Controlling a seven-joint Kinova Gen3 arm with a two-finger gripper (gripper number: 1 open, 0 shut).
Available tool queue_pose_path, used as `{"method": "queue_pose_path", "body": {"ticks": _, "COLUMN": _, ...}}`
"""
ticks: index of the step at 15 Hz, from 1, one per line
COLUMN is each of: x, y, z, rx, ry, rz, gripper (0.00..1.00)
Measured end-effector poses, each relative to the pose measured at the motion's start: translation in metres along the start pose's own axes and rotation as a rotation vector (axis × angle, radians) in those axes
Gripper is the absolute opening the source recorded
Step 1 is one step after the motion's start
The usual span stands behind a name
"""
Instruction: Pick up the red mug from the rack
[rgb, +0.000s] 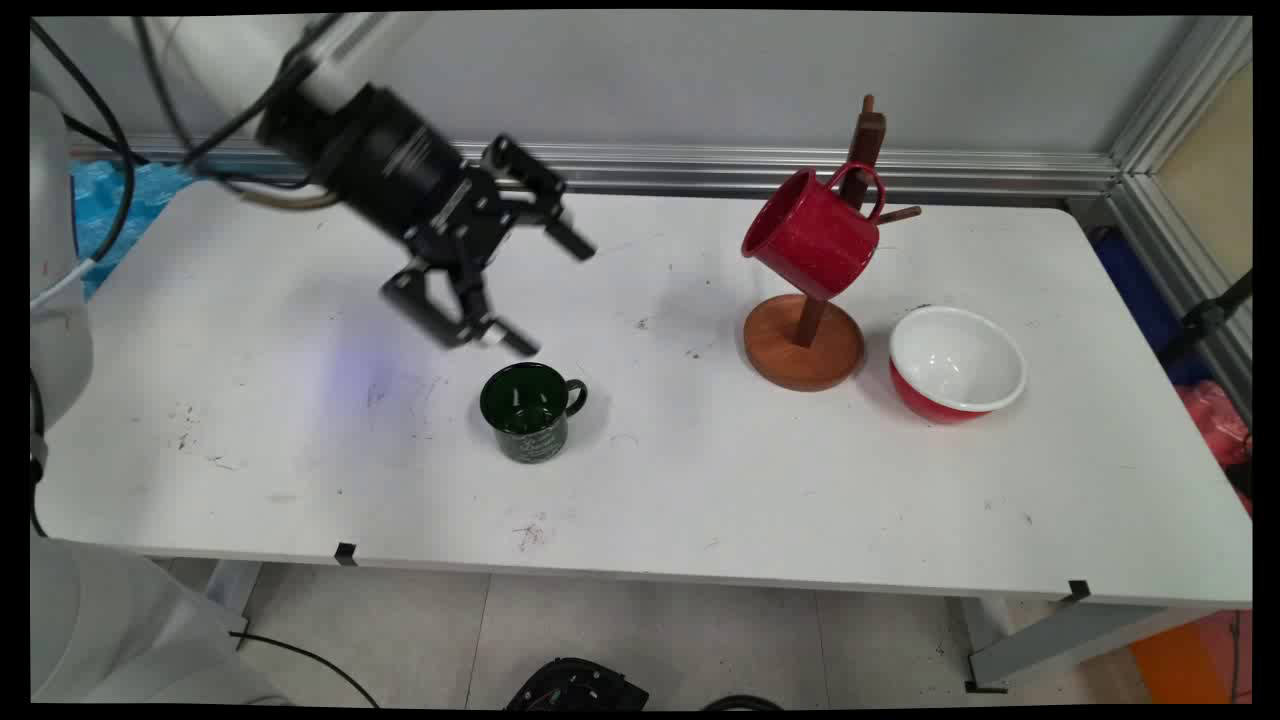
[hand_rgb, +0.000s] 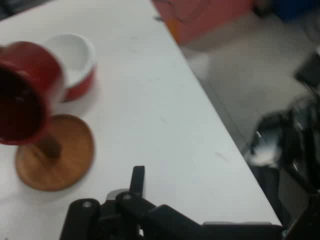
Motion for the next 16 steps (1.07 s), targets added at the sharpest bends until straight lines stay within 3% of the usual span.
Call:
{"method": "queue_pose_path", "body": {"ticks": 5, "x": 0.008, "y": -0.034, "z": 0.007, "rx": 0.097, "ry": 0.089, "rz": -0.182, "gripper": 1.0}}
{"method": "queue_pose_path", "body": {"ticks": 9, "x": 0.014, "y": -0.059, "z": 0.019, "rx": 0.154, "ry": 0.137, "rz": -0.275, "gripper": 1.0}}
{"method": "queue_pose_path", "body": {"ticks": 16, "x": 0.025, "y": -0.097, "z": 0.048, "rx": 0.207, "ry": 0.186, "rz": -0.356, "gripper": 1.0}}
